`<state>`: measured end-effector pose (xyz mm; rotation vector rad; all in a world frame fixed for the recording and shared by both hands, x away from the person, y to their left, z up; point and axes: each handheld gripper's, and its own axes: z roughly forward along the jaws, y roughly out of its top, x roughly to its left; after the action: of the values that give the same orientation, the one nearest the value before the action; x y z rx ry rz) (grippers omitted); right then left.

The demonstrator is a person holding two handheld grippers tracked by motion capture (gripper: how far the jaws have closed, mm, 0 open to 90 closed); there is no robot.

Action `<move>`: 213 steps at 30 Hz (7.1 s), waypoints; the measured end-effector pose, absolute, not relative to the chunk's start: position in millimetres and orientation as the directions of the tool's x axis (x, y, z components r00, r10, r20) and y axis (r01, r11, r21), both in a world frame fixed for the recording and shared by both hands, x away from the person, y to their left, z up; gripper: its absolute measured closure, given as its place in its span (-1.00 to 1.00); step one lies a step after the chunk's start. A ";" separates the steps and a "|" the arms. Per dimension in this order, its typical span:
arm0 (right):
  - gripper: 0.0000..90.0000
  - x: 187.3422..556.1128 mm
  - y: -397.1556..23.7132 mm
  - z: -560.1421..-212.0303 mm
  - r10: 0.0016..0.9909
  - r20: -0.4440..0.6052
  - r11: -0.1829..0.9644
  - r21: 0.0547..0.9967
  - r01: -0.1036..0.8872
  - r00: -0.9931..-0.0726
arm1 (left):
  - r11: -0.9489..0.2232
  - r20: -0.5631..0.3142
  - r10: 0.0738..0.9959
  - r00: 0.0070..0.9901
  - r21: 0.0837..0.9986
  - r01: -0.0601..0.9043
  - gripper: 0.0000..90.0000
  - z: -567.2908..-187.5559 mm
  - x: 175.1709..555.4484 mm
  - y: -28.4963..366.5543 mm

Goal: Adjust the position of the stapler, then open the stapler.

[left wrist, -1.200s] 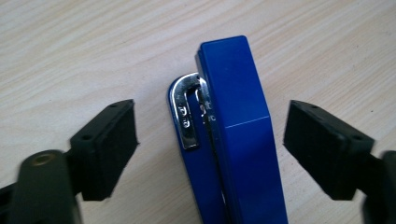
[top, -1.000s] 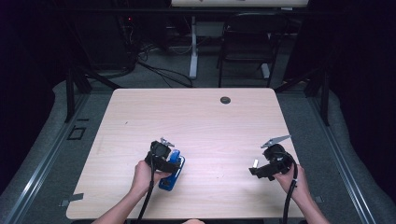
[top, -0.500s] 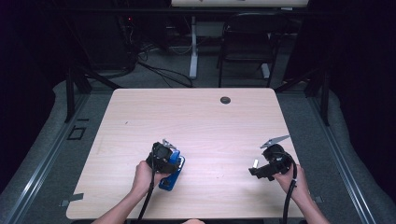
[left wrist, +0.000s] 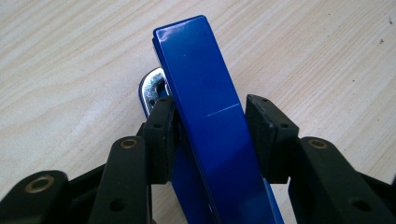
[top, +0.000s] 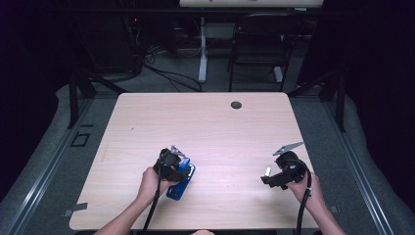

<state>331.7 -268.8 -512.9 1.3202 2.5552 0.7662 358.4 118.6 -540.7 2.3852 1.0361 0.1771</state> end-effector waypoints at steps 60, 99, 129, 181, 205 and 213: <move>-0.74 332.9 -265.5 -517.2 0.782 0.107 0.498 0.485 0.719 -0.614 | -0.782 -0.006 0.424 0.906 0.501 0.370 0.42 -546.5 346.4 86.5; -0.73 333.5 -264.3 -519.0 0.777 0.095 0.517 0.467 0.718 -0.622 | -0.818 0.024 0.109 0.994 0.570 0.076 0.47 -550.1 346.4 57.1; -0.71 333.6 -261.4 -518.9 0.761 0.102 0.532 0.466 0.707 -0.640 | -0.810 -0.064 0.059 0.996 0.580 0.085 0.37 -550.2 343.4 52.0; -0.71 329.4 -256.0 -522.8 0.747 0.123 0.540 0.459 0.705 -0.653 | -0.791 -0.001 0.164 0.987 0.597 0.132 0.39 -545.9 330.8 14.8; -0.61 323.8 -236.2 -516.7 0.698 0.170 0.535 0.522 0.664 -0.696 | -0.773 0.000 0.087 0.996 0.630 0.067 0.44 -522.5 334.4 30.8; 0.39 321.9 -214.4 -512.9 0.654 0.173 0.540 0.575 0.615 -0.737 | -0.775 -0.001 0.061 0.998 0.630 0.048 0.45 -518.5 336.3 34.0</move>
<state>321.9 -214.4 -512.9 1.1140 2.7015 0.9708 336.3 34.0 -518.5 2.4594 0.0756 0.0248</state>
